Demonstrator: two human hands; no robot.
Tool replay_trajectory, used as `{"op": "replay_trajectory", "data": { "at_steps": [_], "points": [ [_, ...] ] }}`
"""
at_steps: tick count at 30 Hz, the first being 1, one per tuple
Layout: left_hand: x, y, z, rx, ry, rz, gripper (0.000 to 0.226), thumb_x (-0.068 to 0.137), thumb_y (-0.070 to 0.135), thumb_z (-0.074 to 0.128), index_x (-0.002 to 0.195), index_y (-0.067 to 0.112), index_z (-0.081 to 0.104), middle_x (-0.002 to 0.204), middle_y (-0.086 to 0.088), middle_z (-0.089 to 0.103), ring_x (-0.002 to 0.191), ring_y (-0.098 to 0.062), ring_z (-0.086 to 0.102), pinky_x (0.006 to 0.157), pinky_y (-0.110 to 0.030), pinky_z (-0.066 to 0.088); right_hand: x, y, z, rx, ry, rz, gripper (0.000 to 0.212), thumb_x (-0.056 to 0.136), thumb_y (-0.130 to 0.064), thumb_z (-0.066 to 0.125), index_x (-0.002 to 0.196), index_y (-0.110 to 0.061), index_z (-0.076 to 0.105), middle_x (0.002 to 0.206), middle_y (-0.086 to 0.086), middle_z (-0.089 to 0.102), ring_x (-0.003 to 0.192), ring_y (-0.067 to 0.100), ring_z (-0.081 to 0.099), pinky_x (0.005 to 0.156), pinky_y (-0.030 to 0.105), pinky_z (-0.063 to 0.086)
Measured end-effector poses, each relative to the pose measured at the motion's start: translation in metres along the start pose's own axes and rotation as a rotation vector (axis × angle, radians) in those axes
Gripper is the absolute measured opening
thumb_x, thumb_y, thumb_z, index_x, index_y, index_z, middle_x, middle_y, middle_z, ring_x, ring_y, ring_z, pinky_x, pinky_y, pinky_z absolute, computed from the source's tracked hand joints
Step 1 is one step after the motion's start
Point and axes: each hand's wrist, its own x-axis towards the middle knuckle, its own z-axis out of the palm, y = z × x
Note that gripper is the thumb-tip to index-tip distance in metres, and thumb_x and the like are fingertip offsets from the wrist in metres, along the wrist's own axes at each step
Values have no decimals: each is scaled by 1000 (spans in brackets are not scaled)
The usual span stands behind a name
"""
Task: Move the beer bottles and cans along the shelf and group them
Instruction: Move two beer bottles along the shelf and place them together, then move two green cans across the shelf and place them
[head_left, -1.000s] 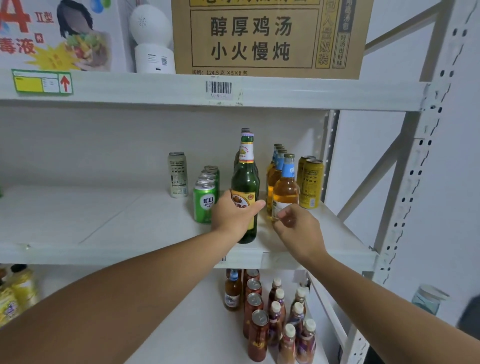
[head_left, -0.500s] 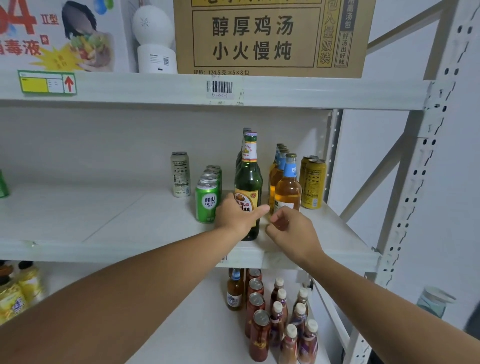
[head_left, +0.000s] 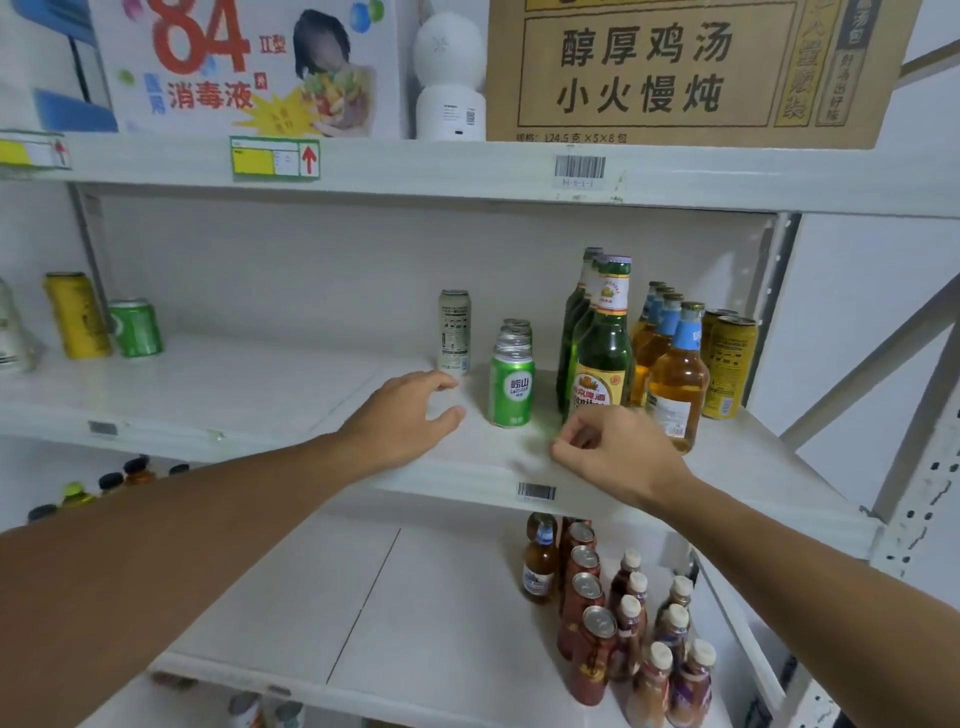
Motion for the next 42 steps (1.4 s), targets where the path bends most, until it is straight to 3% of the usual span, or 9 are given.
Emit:
{"op": "replay_trajectory", "data": {
  "at_steps": [4,8,13,17,22,33,42],
  "points": [
    [-22,-54,-52,77,35,-74,51,104,54,64,149,28,64,153,8,63,141,-16,57,118,-35,45,19,-53,25,-18,-34,-75,45,79,-74,58,101,-38,71,98,-19,73,88,2,68,79,38,63],
    [-56,-115,-103,124,76,-190,51,104,49,65,150,27,64,154,5,63,144,-18,55,120,-35,42,43,-124,65,-15,-55,-141,53,82,-73,61,121,-39,71,117,-20,71,96,5,69,86,37,61],
    [-112,-183,-162,174,113,-301,49,106,42,64,152,26,61,157,3,60,147,-22,52,119,-35,41,66,-216,126,11,-120,-188,60,73,-75,60,123,-42,69,132,-16,64,109,12,67,95,38,56],
    [-155,-238,-203,157,145,-403,47,105,44,62,150,29,62,152,6,62,138,-18,58,111,-35,46,78,-283,177,29,-176,-244,55,78,-73,63,124,-44,67,133,-16,62,110,12,66,96,42,57],
    [-196,-287,-238,197,166,-504,50,107,44,59,155,30,57,163,6,54,150,-19,48,121,-38,40,94,-350,227,100,-255,-320,54,82,-66,68,129,-40,68,134,-13,63,115,13,64,99,41,56],
    [-173,-361,-255,293,171,-594,51,106,57,55,155,41,54,166,13,49,154,-16,43,125,-41,37,185,-414,291,185,-351,-455,53,87,-66,74,131,-38,66,125,-12,63,110,14,64,95,40,56],
    [-91,-405,-260,349,191,-647,51,107,54,58,154,33,58,160,7,57,147,-16,52,121,-34,41,296,-417,339,275,-379,-466,53,87,-63,74,131,-36,65,126,-10,62,109,13,63,91,35,52]
  ]
}}
